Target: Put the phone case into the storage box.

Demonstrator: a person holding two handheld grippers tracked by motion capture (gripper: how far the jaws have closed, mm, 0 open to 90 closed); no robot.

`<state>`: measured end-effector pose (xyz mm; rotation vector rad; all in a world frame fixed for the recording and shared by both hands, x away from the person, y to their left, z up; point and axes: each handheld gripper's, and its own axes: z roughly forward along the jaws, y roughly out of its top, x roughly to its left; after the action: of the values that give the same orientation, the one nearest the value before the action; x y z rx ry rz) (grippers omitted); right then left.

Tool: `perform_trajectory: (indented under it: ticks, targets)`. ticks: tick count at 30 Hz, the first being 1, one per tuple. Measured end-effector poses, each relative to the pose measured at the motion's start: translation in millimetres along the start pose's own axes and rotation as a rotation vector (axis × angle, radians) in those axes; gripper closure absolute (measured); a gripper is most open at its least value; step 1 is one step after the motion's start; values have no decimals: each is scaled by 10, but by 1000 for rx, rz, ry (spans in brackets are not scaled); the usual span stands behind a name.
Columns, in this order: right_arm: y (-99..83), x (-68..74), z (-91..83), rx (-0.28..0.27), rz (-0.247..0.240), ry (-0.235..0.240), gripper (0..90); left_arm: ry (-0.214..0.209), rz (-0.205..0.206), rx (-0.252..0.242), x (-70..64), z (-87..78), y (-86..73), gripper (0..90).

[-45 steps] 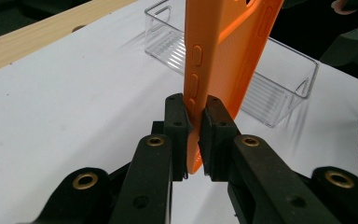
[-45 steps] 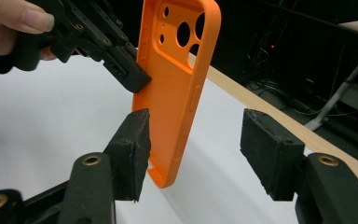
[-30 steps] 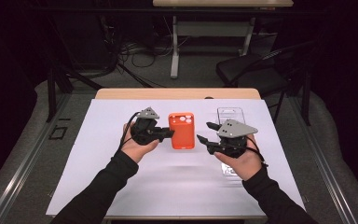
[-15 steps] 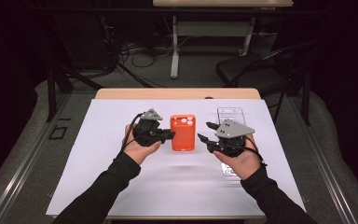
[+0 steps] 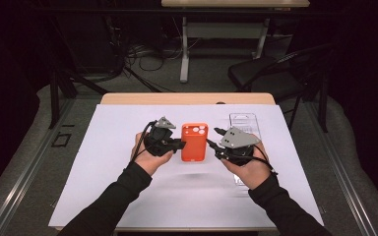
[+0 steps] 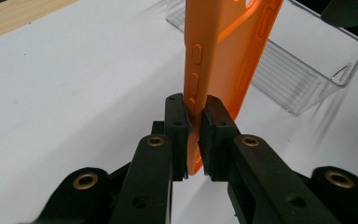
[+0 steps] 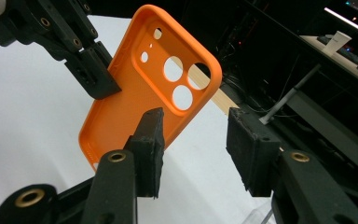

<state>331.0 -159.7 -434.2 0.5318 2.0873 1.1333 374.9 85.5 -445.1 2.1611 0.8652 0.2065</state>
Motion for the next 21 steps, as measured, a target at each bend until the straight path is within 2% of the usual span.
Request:
perform_trajectory:
  ticks: [7,13,21]
  targets:
    - [38,4,47,15,-2,-11,597,23,14,25,-30,31,-3,823]
    - [96,6,74,36,-8,-20,626,29,9,30,-52,51,4,823]
    - [159,25,126,66,-50,-54,670,35,3,38,-74,71,9,823]
